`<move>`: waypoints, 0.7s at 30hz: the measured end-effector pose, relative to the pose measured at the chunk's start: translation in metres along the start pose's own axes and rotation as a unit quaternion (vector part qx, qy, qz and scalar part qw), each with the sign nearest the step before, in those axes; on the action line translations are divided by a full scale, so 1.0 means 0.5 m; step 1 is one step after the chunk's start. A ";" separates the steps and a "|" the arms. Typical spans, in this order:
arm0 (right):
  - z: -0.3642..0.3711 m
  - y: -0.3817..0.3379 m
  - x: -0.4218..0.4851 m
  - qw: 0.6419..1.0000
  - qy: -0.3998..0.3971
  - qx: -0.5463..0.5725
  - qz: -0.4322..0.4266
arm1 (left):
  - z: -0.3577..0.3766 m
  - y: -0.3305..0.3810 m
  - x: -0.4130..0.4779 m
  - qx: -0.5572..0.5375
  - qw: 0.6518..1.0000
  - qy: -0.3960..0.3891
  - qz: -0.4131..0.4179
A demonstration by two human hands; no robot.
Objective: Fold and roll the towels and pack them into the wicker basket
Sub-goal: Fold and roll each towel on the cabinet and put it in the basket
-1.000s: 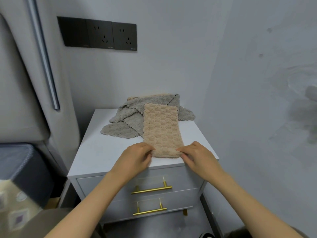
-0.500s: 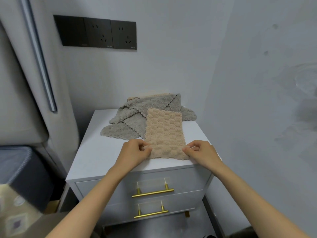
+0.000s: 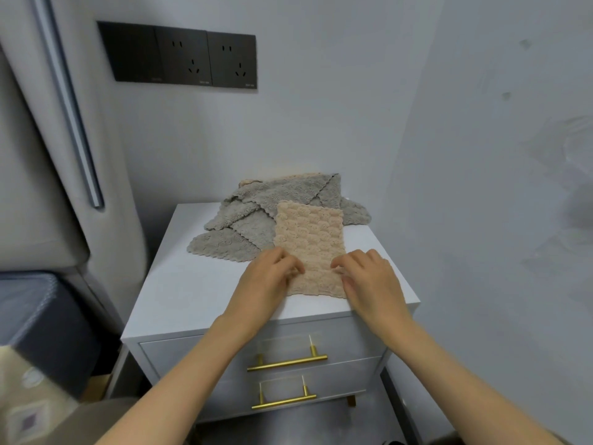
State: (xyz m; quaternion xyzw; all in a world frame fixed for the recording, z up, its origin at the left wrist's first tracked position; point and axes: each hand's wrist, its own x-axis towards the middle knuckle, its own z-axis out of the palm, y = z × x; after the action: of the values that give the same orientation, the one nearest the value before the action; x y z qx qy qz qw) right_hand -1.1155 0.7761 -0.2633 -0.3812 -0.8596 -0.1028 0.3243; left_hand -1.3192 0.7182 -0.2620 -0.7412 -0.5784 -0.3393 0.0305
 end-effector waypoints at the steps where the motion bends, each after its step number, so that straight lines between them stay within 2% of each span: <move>1: 0.005 -0.004 -0.001 0.999 -0.002 0.003 -0.034 | 0.001 0.004 -0.001 0.008 1.000 -0.006 0.013; 3: 0.010 -0.013 -0.004 0.997 -0.013 0.007 -0.074 | -0.001 0.010 -0.004 0.017 1.000 -0.016 0.015; 6: 0.009 -0.020 -0.014 0.994 -0.043 0.033 -0.090 | -0.005 0.007 -0.006 0.022 0.999 -0.036 0.010; 10: -0.004 -0.016 -0.024 0.991 -0.097 0.047 -0.073 | -0.011 0.012 -0.012 0.044 0.998 -0.049 -0.002; 15: -0.010 0.002 -0.022 0.989 -0.135 0.051 -0.008 | -0.014 0.010 -0.015 0.041 0.998 -0.054 -0.012; 21: -0.008 0.020 -0.020 0.981 -0.182 0.065 0.002 | -0.016 -0.008 -0.011 0.016 0.997 -0.068 -0.013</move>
State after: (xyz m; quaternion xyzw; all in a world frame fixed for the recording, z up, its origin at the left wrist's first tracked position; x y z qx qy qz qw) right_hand -1.1013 0.7753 -0.2672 -0.3728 -0.9085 0.0251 0.1869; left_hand -1.3270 0.7116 -0.2604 -0.7545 -0.5939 -0.2792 -0.0016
